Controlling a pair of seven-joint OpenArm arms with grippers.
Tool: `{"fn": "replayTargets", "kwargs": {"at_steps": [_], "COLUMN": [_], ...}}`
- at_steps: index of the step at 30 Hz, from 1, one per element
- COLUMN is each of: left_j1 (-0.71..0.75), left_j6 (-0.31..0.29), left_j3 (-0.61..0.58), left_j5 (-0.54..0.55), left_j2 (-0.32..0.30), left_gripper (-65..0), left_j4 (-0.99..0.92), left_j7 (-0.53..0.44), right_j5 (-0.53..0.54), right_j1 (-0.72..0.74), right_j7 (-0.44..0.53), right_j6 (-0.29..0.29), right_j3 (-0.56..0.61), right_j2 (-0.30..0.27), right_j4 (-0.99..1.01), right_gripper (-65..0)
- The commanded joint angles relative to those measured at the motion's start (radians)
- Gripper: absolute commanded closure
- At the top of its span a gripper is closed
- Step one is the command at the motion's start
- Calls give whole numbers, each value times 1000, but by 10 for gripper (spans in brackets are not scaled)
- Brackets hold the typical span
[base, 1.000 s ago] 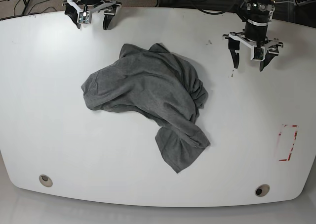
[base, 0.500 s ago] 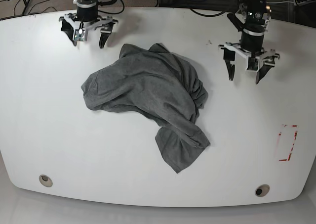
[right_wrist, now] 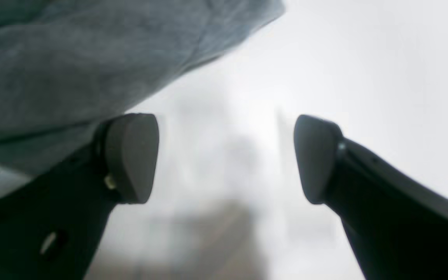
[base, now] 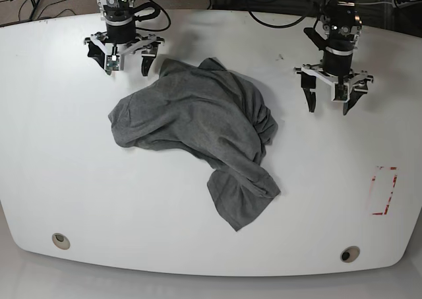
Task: Fold the T-shirt properly
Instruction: 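Lower both open grippers toward the grey T-shirt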
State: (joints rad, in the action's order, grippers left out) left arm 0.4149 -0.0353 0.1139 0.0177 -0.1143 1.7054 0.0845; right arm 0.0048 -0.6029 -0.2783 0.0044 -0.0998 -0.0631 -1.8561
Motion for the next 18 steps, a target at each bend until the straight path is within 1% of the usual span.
{"fn": "replayTargets", "kwargs": {"at_steps": [1, 6, 10, 16, 18], "left_j1": [-8, -12, 8, 24, 36], "left_j6": [4, 2, 9, 7, 8], "left_j3": [9, 16, 15, 9, 2], "left_j5": [16, 60, 108, 142, 135], "left_j2": [-1, -1, 1, 2, 2], "left_gripper": [-454, -454, -455, -455, -457], "left_j4": [-1, -8, 30, 48, 70], "left_j7": [-18, -10, -3, 3, 2], "right_j5": [1, -3, 5, 5, 7], "right_j1": [-5, -5, -12, -10, -11], "right_j7": [28, 31, 43, 46, 46], "right_j6": [0, 1, 3, 7, 9], "right_j3": [-1, 14, 36, 46, 23], "right_j2": [-6, -6, 0, 2, 9], "right_j4": [-18, -19, -20, -19, -26], "right_gripper": [-518, -519, -519, -520, -522]}}
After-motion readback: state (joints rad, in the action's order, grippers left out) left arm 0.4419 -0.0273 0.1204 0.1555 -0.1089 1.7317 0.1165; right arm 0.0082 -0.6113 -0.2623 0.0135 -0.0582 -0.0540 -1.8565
